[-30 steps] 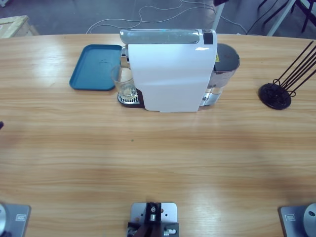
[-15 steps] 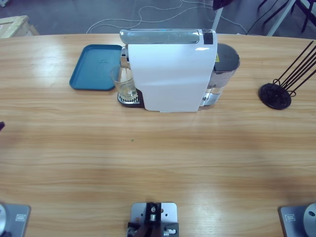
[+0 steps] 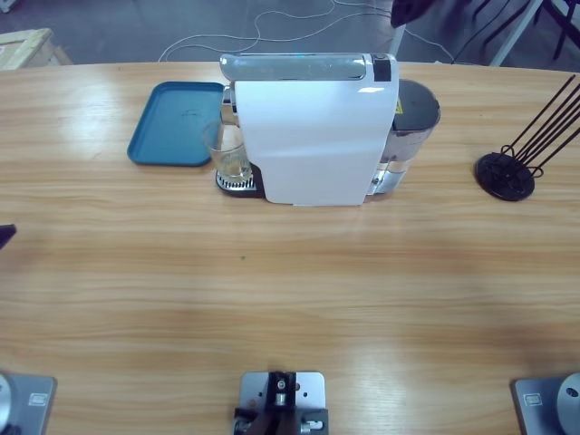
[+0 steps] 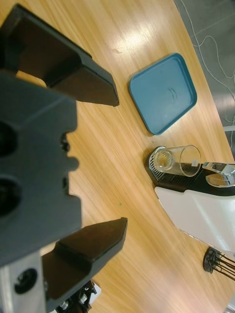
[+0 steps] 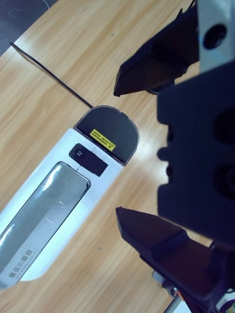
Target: Pour coffee
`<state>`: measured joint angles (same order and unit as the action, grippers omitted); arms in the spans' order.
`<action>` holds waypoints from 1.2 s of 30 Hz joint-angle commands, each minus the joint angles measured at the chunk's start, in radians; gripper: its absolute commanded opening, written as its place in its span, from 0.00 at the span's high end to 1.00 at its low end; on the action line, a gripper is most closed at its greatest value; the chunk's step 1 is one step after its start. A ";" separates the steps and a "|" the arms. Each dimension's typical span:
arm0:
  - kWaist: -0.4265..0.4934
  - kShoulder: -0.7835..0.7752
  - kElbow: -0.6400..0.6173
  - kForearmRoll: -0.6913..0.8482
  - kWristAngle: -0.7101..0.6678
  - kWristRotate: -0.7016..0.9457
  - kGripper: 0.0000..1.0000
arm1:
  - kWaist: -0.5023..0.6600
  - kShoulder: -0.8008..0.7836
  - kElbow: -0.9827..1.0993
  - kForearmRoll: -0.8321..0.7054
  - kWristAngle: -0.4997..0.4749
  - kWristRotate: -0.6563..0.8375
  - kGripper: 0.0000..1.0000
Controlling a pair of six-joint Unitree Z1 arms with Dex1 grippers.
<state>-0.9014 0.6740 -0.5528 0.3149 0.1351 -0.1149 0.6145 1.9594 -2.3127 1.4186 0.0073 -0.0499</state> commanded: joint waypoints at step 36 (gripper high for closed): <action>-0.002 0.035 0.028 -0.010 -0.009 0.011 0.03 | -0.033 -0.028 0.079 0.009 0.037 -0.010 0.00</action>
<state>-0.9014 0.6874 -0.5528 0.3149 0.1346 -0.1149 0.5936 1.9426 -2.2684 1.4190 0.0283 -0.0516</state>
